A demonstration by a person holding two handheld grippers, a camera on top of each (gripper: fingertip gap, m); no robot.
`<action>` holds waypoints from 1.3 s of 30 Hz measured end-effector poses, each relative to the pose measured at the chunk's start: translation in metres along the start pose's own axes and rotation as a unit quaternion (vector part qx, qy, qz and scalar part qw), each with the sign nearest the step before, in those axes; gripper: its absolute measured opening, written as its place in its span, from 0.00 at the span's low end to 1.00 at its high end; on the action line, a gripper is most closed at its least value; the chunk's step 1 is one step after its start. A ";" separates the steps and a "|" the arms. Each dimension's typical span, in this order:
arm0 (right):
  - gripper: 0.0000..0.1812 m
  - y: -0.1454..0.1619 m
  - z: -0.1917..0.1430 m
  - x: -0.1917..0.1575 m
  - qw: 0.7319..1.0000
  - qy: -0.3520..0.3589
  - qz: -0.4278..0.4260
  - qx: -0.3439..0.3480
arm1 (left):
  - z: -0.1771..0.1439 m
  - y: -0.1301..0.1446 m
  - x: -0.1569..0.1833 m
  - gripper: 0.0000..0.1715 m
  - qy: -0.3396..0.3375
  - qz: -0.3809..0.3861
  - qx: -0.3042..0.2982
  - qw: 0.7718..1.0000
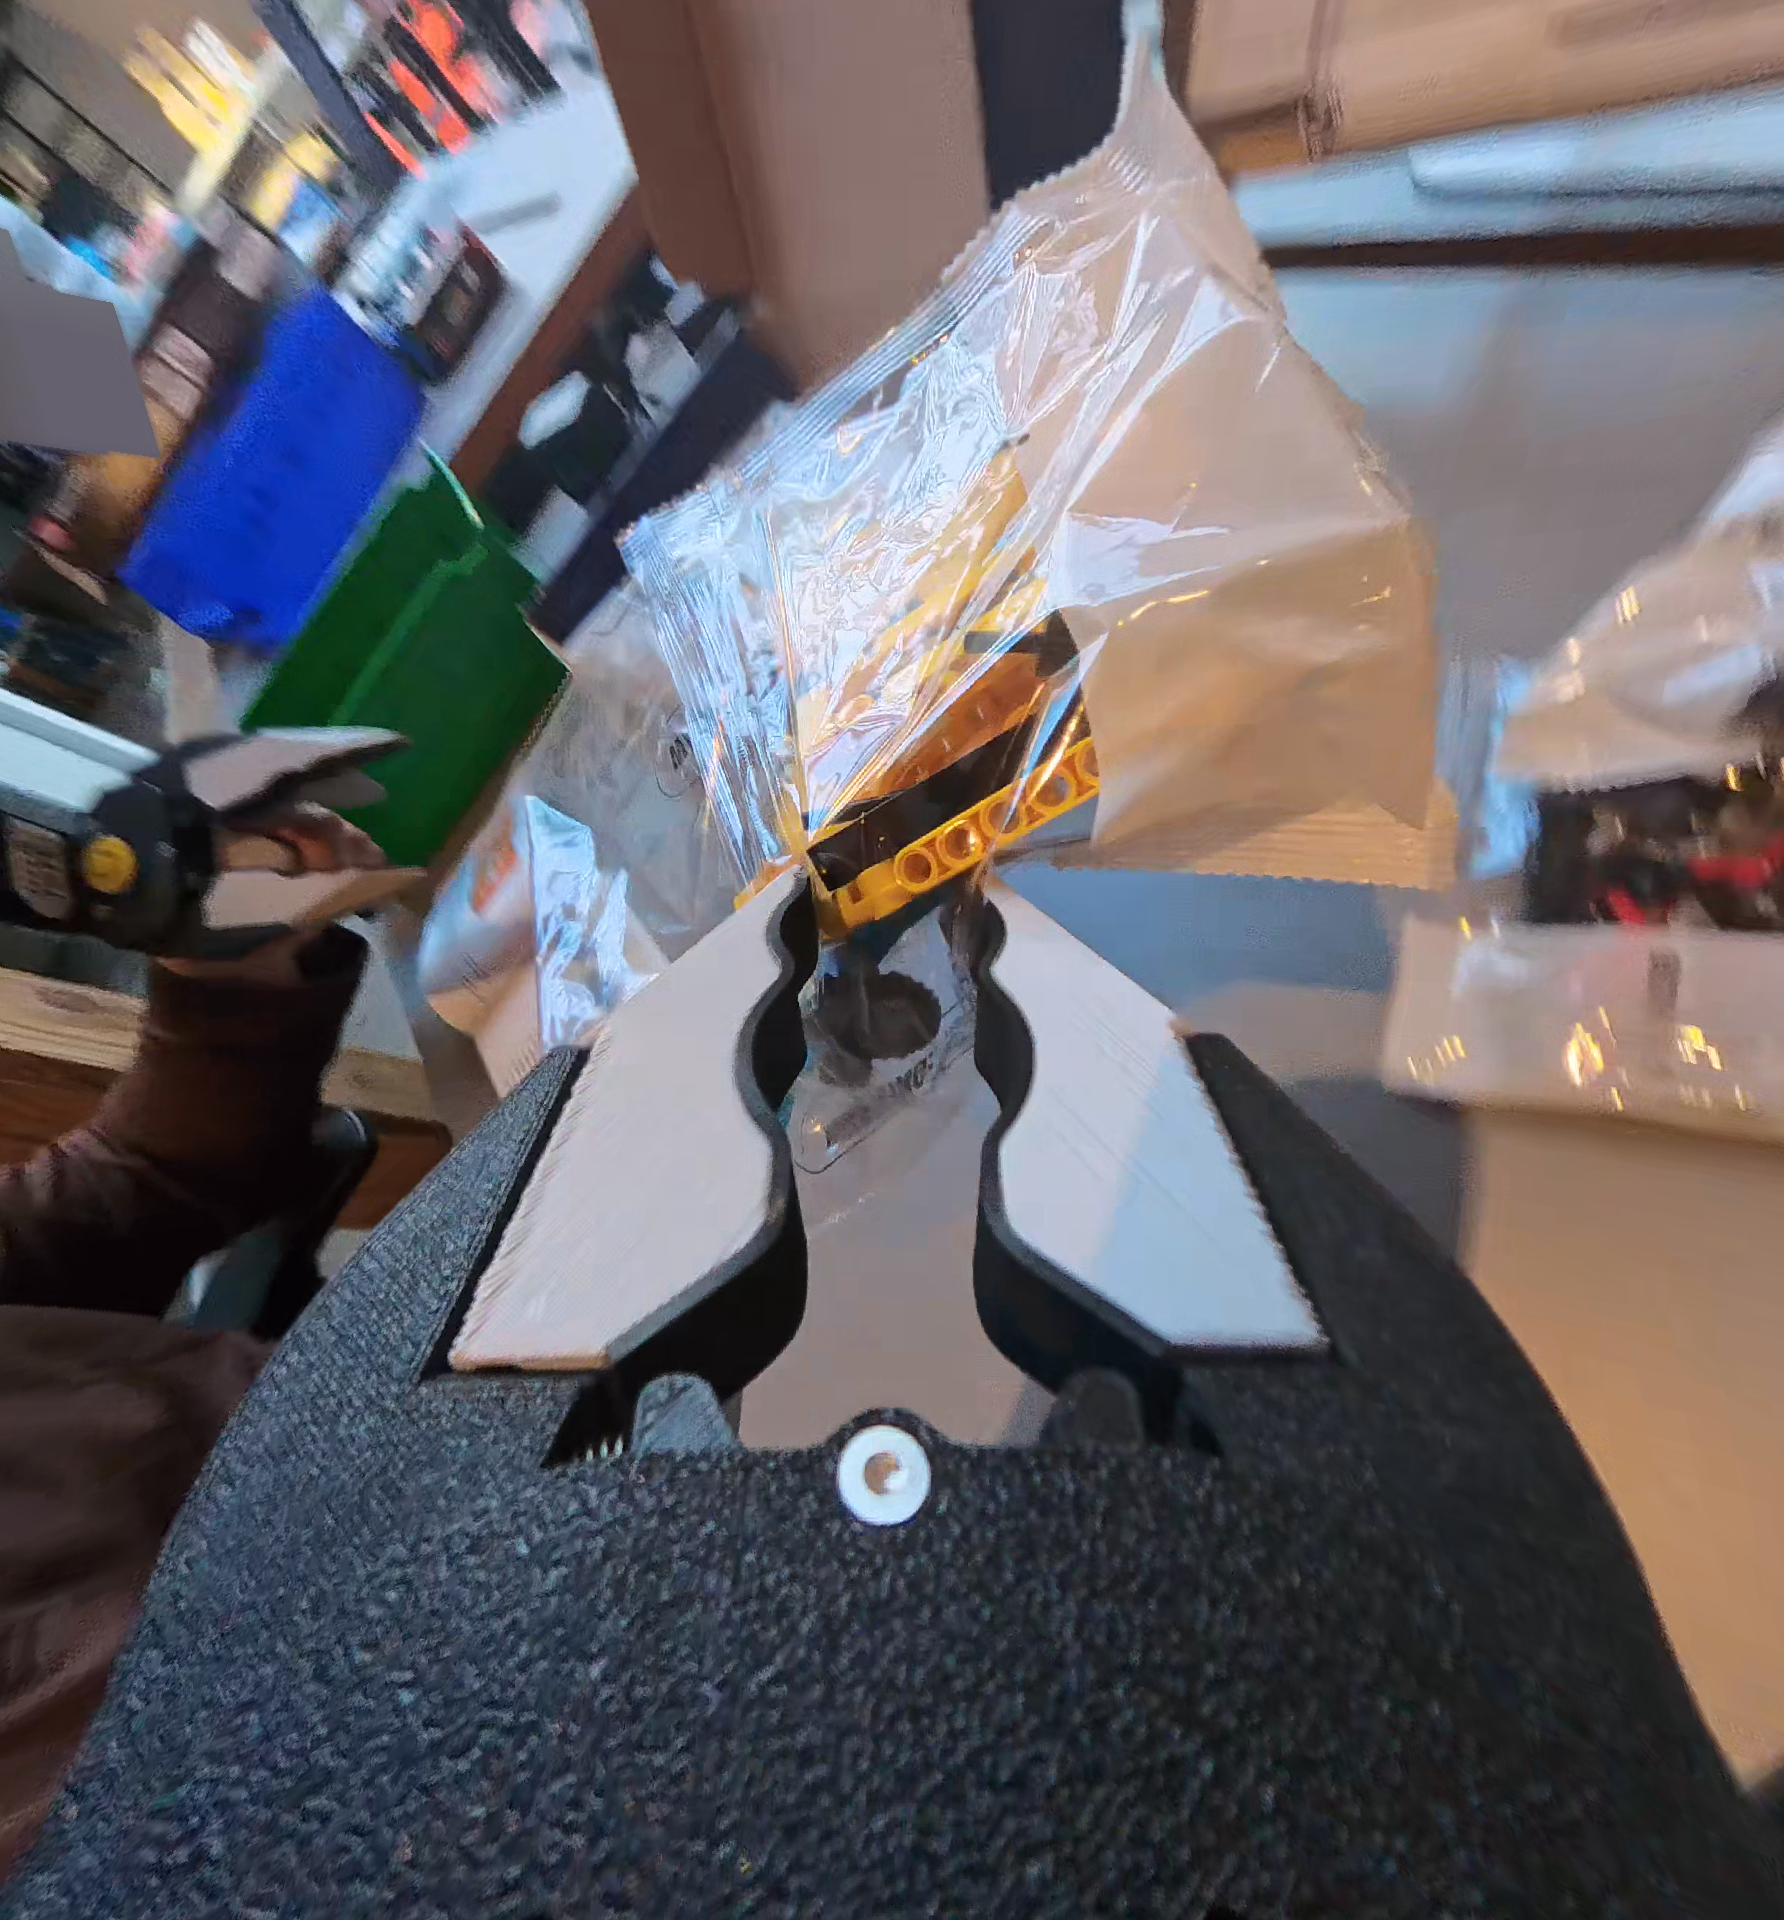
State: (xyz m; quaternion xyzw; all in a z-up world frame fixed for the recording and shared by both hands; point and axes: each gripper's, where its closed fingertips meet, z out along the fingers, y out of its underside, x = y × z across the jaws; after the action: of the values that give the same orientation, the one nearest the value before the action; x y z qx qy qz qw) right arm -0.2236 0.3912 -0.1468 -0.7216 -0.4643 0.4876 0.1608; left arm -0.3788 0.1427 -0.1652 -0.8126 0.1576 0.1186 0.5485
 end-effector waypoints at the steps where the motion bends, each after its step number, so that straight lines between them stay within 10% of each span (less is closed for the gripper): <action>1: 0.14 -0.015 0.001 -0.009 1.000 -0.011 -0.002 0.017 | -0.002 -0.001 -0.004 0.31 -0.004 -0.005 0.002 1.000; 8: 0.20 -0.090 0.082 -0.064 0.998 -0.020 -0.055 0.000 | -0.006 -0.009 -0.007 0.30 0.002 -0.036 0.019 0.999; 13: 0.21 -0.105 0.116 -0.036 0.994 0.052 -0.080 -0.061 | -0.010 -0.004 -0.010 0.31 -0.020 -0.002 0.003 1.000; 22: 0.41 -0.041 0.016 0.182 0.941 0.324 -0.005 -0.101 | -0.013 0.005 -0.020 0.31 -0.009 -0.043 0.007 0.999; 25: 0.60 -0.028 0.013 0.217 0.923 0.375 0.021 -0.081 | -0.011 0.005 -0.019 0.30 -0.005 -0.044 0.006 0.999; 30: 0.61 -0.026 0.030 0.236 0.916 0.389 0.025 -0.097 | -0.003 0.003 -0.014 0.30 -0.003 -0.041 0.003 0.999; 34: 0.48 -0.024 0.027 0.236 0.915 0.378 0.003 -0.141 | 0.003 0.006 -0.010 0.30 -0.001 -0.036 -0.007 0.999; 37: 0.00 -0.028 0.008 0.236 0.911 0.385 -0.032 -0.143 | 0.003 0.007 -0.008 0.30 0.002 -0.033 -0.008 0.999; 39: 0.00 -0.025 -0.002 0.235 0.916 0.375 -0.028 -0.138 | 0.004 0.007 -0.009 0.30 0.002 -0.035 -0.007 0.999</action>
State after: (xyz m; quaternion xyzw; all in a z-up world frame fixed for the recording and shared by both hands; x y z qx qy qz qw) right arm -0.2130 0.5988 -0.2591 -0.8531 -0.4526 0.1081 0.2358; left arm -0.3897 0.1445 -0.1696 -0.8217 0.1297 0.0991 0.5460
